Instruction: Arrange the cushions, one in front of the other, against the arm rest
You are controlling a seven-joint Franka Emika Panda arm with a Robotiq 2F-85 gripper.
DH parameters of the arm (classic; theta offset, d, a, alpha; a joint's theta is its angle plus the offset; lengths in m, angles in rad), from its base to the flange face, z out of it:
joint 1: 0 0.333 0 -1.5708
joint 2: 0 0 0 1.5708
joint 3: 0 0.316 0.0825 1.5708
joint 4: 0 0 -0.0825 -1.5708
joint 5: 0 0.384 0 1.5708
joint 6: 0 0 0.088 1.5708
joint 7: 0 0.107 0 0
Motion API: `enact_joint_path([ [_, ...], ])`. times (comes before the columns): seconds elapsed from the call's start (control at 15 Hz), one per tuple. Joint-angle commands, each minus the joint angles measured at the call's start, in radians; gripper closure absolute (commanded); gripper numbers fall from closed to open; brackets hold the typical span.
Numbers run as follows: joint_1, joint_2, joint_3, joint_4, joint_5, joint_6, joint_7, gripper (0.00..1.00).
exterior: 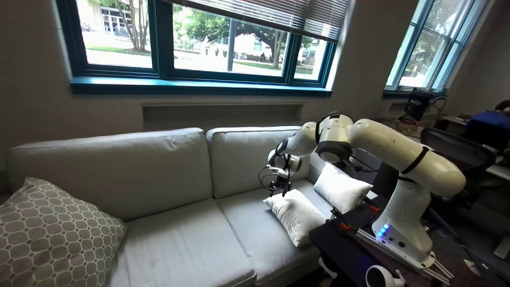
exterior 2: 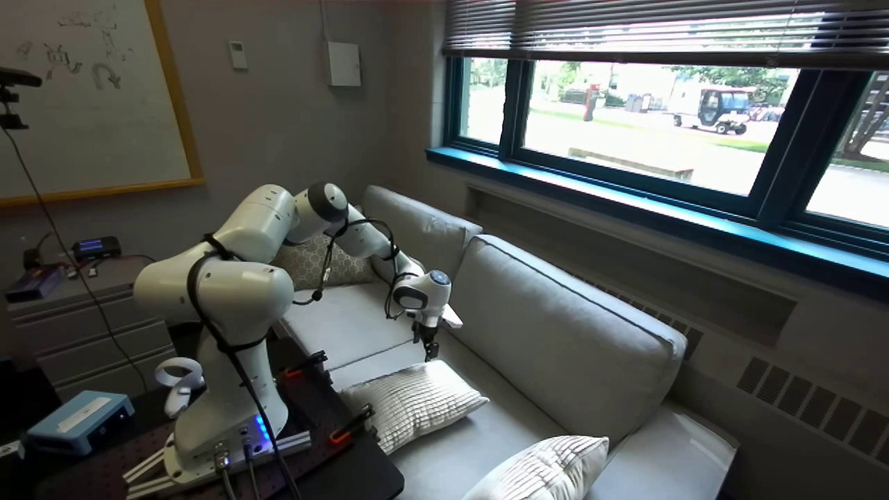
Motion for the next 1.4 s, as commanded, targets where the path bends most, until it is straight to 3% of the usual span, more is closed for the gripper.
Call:
enact_joint_path([
  [0.0, 0.026, 0.176, -0.017, 0.070, 0.115, 0.029, 0.016, 0.00],
  [0.07, 0.028, 0.201, -0.008, 0.065, 0.113, 0.033, 0.016, 0.00],
  [0.13, -0.093, 0.120, 0.140, 0.055, -0.051, 0.170, 0.016, 0.00],
  [0.2, 0.057, 0.248, -0.011, 0.037, 0.084, 0.047, 0.003, 0.00],
  [0.27, 0.069, 0.261, -0.005, 0.021, 0.076, 0.061, 0.003, 0.03],
  [0.33, 0.018, 0.191, 0.064, -0.013, -0.054, 0.148, 0.042, 0.26],
  [0.47, 0.071, 0.208, 0.010, -0.082, -0.023, 0.172, 0.008, 0.28],
  [0.87, 0.114, 0.199, -0.157, -0.201, 0.021, 0.261, 0.006, 0.73],
  [1.07, 0.101, 0.197, -0.202, -0.277, 0.041, 0.343, 0.006, 0.95],
  [1.2, 0.073, 0.197, -0.194, -0.330, 0.063, 0.421, 0.006, 1.00],
  [1.33, 0.032, 0.199, -0.167, -0.378, 0.097, 0.505, 0.005, 0.97],
])
